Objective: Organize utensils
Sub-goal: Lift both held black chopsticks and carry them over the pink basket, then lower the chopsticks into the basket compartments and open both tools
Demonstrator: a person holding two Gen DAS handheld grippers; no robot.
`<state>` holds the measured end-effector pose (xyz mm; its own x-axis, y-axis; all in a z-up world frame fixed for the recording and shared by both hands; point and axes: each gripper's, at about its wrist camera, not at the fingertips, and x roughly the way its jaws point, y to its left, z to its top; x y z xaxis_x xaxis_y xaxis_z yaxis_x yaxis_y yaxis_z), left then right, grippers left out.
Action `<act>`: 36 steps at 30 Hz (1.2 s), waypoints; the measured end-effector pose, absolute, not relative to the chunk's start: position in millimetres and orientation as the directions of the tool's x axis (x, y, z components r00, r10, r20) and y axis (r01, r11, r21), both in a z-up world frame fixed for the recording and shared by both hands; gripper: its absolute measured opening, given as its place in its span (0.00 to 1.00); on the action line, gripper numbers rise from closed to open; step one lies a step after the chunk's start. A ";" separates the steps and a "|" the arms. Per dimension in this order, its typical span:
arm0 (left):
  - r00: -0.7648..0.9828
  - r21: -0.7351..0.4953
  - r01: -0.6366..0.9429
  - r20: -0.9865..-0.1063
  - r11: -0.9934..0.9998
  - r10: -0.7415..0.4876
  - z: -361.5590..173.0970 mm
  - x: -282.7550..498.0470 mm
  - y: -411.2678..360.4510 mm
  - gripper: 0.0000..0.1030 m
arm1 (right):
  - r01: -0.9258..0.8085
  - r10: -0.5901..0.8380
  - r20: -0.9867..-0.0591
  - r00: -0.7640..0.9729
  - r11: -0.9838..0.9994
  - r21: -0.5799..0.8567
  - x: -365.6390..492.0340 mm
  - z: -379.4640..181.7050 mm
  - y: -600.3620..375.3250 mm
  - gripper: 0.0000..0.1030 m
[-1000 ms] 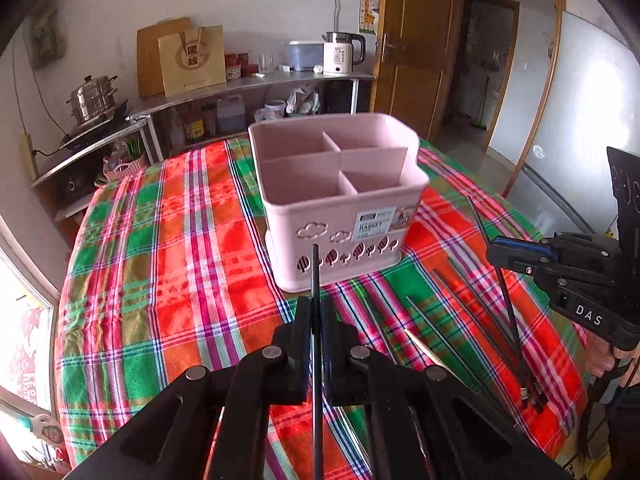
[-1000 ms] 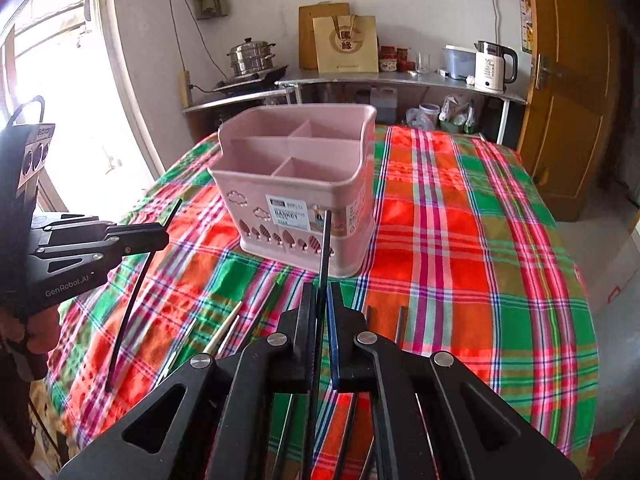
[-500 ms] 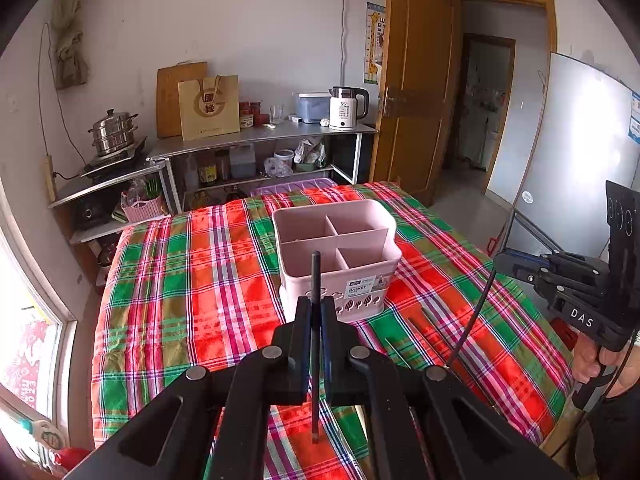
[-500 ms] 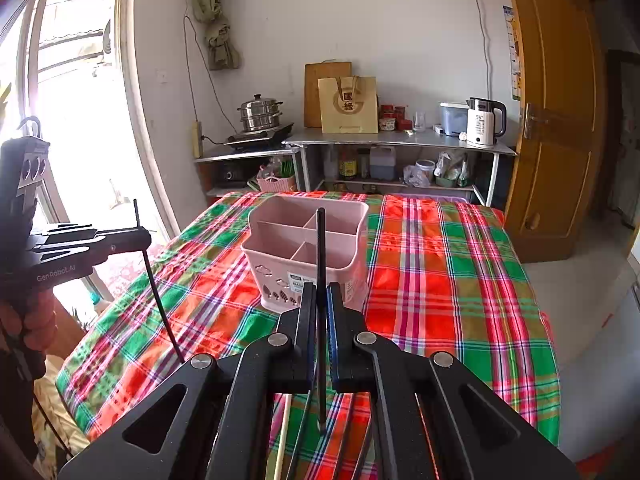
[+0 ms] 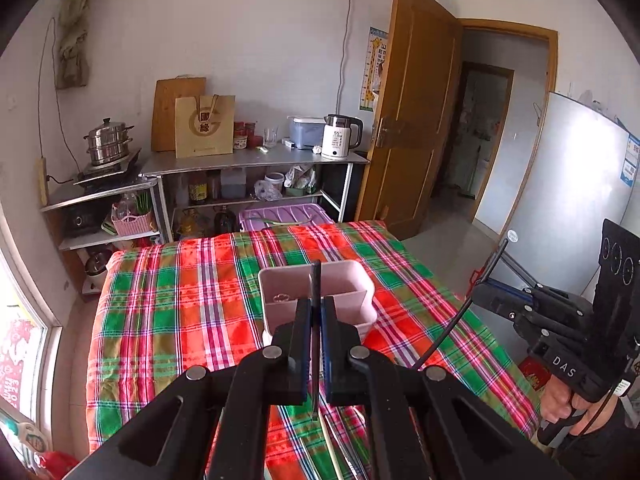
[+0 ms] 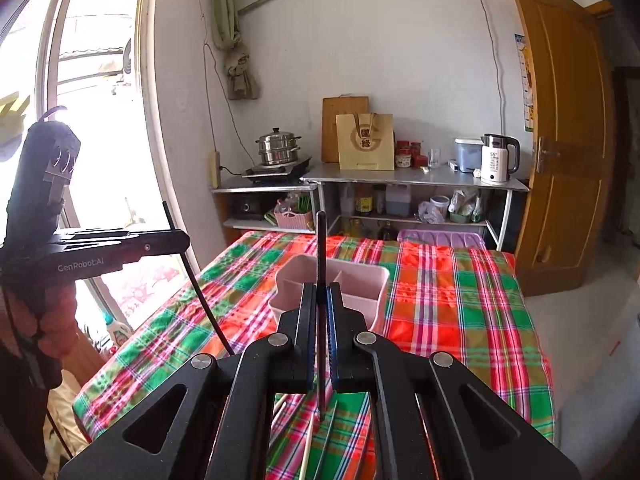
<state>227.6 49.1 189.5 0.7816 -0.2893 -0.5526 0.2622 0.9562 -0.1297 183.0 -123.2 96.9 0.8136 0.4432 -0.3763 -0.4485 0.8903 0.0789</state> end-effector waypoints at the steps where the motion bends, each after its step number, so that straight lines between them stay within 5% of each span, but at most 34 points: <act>1: 0.787 -0.133 0.261 -0.545 0.956 -0.290 195.8 231.0 50.2 0.04 | -0.450 0.445 -0.365 0.818 0.890 0.078 185.6 101.9 -121.4 0.05; 18: 0.832 -0.208 0.223 -0.469 0.952 -0.297 228.5 310.1 74.2 0.04 | -0.447 0.475 -0.273 0.836 0.880 0.160 258.5 130.5 -98.6 0.05; 36: 0.751 -0.258 0.191 -0.583 0.947 -0.310 133.0 353.5 76.4 0.04 | -0.428 0.474 -0.443 0.761 0.880 0.206 303.1 50.8 -85.1 0.05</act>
<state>353.5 76.4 133.0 0.7509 -0.3105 -0.5829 0.1909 0.9470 -0.2584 303.1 -85.1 50.8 0.7608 0.4739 -0.4435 -0.4279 0.8800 0.2063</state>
